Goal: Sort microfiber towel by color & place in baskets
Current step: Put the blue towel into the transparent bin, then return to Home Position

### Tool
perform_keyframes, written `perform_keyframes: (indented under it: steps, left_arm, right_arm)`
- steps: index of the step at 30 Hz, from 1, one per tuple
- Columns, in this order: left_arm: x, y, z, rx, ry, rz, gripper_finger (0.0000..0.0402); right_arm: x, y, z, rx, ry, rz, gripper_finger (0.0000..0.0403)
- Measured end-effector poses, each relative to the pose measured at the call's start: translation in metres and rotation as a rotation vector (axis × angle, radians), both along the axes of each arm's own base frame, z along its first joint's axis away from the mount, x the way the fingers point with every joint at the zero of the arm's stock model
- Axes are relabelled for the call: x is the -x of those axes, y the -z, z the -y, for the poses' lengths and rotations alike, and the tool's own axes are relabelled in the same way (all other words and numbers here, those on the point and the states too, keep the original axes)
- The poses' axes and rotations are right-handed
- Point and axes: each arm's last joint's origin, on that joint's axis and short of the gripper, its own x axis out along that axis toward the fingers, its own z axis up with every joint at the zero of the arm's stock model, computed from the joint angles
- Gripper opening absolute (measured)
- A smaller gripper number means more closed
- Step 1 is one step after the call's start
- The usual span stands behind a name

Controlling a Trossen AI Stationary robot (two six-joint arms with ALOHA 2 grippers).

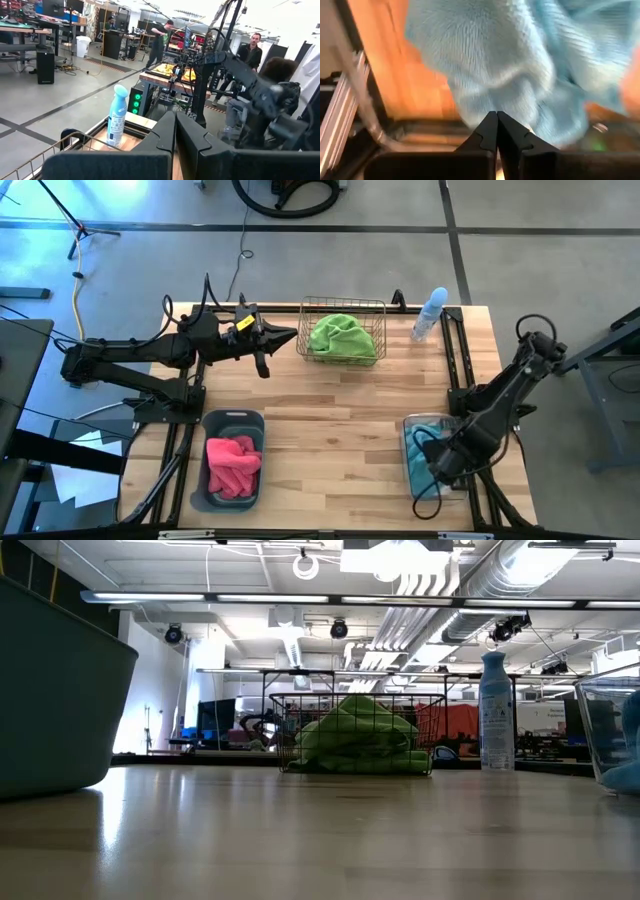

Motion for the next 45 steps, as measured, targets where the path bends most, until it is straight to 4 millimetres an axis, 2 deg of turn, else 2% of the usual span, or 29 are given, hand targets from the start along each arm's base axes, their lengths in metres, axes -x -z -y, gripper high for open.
perform_keyframes:
  steps: [5, 11, 16, 22, 27, 31, 34, 39, 42, 45]
  left_arm:
    - [0.0, 0.0, 0.0, -0.025, -0.002, -0.006, 0.0]
    - [0.001, 0.0, 0.0, -0.051, -0.003, -0.012, 0.0]
    - [0.008, -0.006, 0.001, -0.055, 0.002, 0.013, 0.0]
    - [0.029, -0.017, 0.004, -0.094, 0.066, 0.047, 0.0]
    - [0.051, -0.021, 0.005, -0.094, 0.067, 0.026, 0.0]
    - [0.063, -0.021, 0.006, -0.095, 0.068, 0.006, 0.0]
    - [0.065, -0.022, 0.007, -0.115, 0.08, 0.006, 0.0]
    - [0.063, -0.026, 0.01, -0.16, 0.199, 0.047, 0.0]
    - [0.061, -0.025, 0.011, -0.151, 0.23, 0.046, 0.0]
    - [0.059, -0.024, 0.011, -0.148, 0.23, 0.041, 0.0]
  right_arm:
    - [-0.001, -0.046, 0.002, 0.025, -0.051, 0.027, 0.0]
    - [-0.011, -0.079, 0.009, 0.044, -0.011, 0.15, 0.0]
    - [-0.03, -0.087, 0.022, 0.099, 0.078, 0.283, 0.0]
    - [-0.078, -0.095, 0.048, 0.055, 0.158, 0.564, 0.0]
    - [-0.121, -0.113, 0.085, 0.053, 0.201, 0.885, 0.0]
    - [-0.143, -0.131, 0.118, 0.095, 0.248, 1.116, 0.0]
    - [-0.15, -0.137, 0.137, 0.159, 0.241, 1.193, 0.0]
    - [-0.147, -0.131, 0.159, 0.241, 0.232, 1.112, 0.0]
    - [-0.147, -0.13, 0.167, 0.222, 0.292, 1.1, 0.0]
    - [-0.148, -0.131, 0.17, 0.141, 0.254, 1.109, 0.0]
